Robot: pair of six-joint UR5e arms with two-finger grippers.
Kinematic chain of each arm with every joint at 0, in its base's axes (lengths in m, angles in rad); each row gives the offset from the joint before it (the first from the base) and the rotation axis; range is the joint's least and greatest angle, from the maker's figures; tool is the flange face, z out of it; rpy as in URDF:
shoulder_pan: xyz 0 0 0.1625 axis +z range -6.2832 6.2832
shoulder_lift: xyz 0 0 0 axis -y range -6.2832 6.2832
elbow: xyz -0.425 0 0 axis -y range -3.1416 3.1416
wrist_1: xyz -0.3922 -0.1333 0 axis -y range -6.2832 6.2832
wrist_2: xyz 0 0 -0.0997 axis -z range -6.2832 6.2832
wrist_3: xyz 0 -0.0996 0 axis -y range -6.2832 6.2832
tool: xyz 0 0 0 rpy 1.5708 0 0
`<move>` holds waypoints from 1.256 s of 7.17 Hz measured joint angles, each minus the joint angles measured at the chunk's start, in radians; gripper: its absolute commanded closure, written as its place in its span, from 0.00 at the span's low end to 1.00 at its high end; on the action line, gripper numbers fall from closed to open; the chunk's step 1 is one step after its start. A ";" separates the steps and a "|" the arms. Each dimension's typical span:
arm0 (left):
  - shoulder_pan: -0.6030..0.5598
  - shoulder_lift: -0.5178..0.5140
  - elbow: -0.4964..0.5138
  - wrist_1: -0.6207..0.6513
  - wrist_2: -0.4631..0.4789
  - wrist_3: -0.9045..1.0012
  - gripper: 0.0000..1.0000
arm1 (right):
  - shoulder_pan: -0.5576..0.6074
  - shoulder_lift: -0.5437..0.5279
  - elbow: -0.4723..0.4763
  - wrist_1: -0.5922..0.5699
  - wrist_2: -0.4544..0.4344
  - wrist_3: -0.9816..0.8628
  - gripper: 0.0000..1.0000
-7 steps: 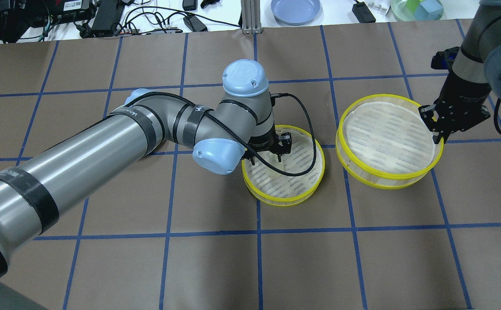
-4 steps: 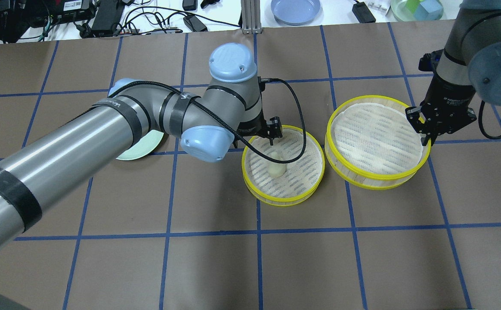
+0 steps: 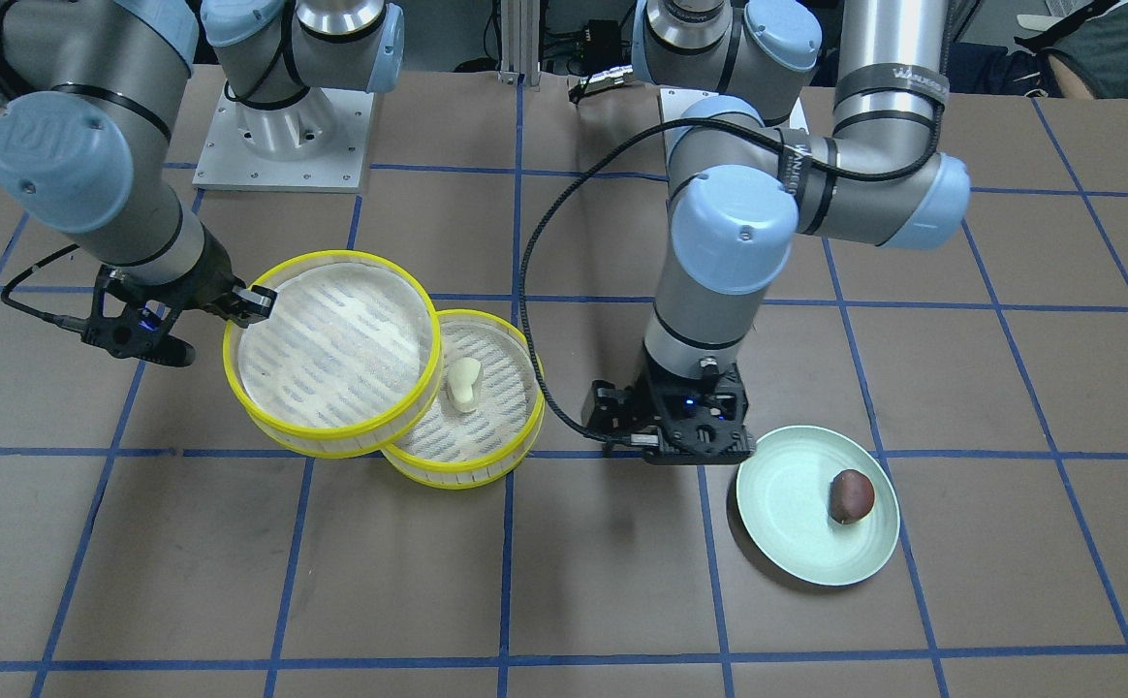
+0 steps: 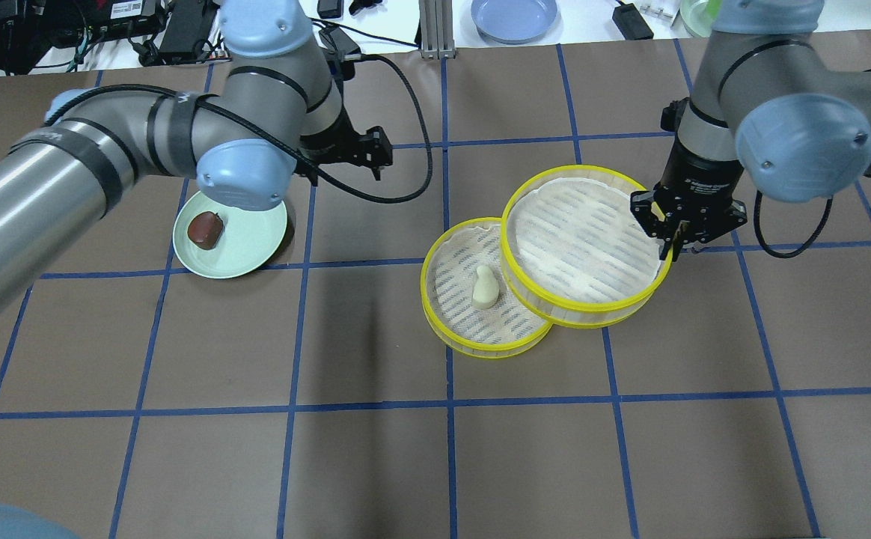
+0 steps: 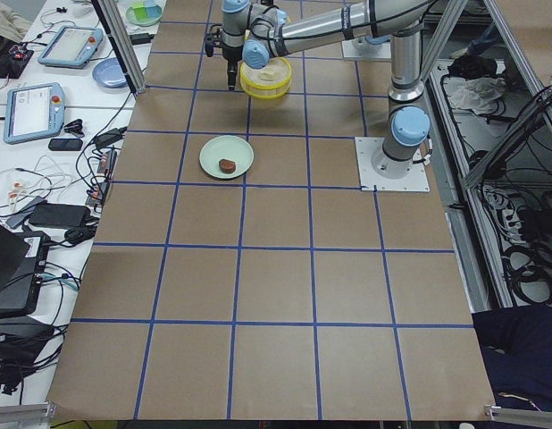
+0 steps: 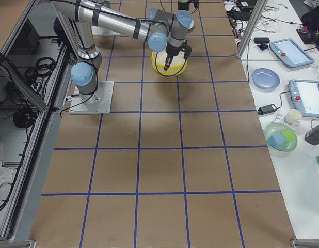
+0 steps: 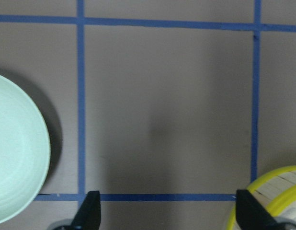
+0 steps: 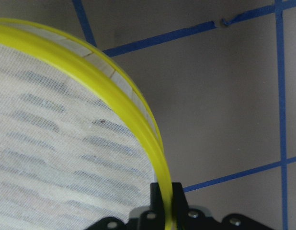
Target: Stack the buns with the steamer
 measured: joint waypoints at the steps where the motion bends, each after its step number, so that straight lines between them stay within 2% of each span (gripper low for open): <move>1: 0.045 0.008 -0.004 -0.021 0.027 0.086 0.00 | 0.051 0.012 0.002 -0.028 0.005 0.060 1.00; 4: 0.212 -0.009 -0.026 -0.038 0.043 0.386 0.00 | 0.152 0.068 0.005 -0.102 0.010 0.138 1.00; 9: 0.339 -0.106 -0.046 0.061 0.031 0.644 0.00 | 0.185 0.089 0.029 -0.155 0.013 0.146 1.00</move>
